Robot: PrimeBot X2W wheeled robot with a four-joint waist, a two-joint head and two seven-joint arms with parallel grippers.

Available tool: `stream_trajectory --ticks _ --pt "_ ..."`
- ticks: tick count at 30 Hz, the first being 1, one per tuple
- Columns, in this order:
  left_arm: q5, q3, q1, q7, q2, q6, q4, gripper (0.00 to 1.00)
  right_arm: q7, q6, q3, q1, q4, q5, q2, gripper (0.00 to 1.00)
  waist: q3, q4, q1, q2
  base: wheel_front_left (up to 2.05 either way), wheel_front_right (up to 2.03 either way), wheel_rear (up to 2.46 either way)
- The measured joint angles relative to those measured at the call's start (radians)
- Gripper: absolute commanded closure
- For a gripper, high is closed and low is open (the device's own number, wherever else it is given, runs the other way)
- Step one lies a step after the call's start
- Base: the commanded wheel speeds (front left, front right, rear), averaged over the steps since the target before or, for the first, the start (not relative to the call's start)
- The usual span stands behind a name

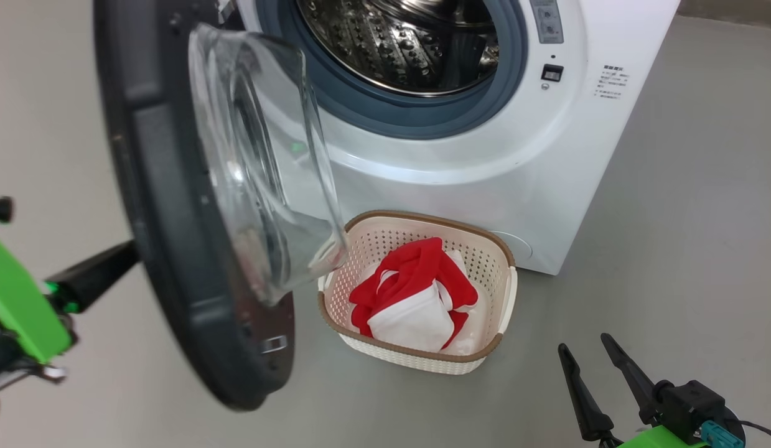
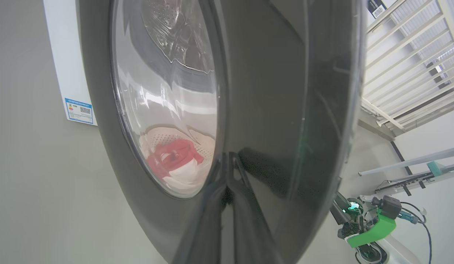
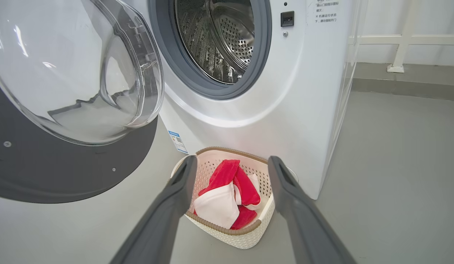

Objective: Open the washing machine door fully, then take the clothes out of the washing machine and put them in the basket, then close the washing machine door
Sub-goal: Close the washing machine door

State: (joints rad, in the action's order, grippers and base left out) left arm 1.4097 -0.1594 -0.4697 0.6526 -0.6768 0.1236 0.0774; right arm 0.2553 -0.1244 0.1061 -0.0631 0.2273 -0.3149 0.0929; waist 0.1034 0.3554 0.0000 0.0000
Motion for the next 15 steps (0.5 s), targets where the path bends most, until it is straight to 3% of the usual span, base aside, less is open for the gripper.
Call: stream_trajectory --ticks 8,15 --pt "0.0 -0.1 -0.009 -0.078 0.031 0.0 -0.068 1.0 0.0 0.0 -0.003 0.0 -0.001 0.0 0.0 0.0 0.007 -0.014 0.0 0.0 0.0 0.0 0.0" --pt "0.0 -0.146 -0.022 -0.162 0.018 0.0 -0.042 1.0 0.0 0.0 -0.005 0.001 -0.002 0.0 0.0 0.0 0.007 -0.021 0.0 0.0 0.0 0.0 0.0"
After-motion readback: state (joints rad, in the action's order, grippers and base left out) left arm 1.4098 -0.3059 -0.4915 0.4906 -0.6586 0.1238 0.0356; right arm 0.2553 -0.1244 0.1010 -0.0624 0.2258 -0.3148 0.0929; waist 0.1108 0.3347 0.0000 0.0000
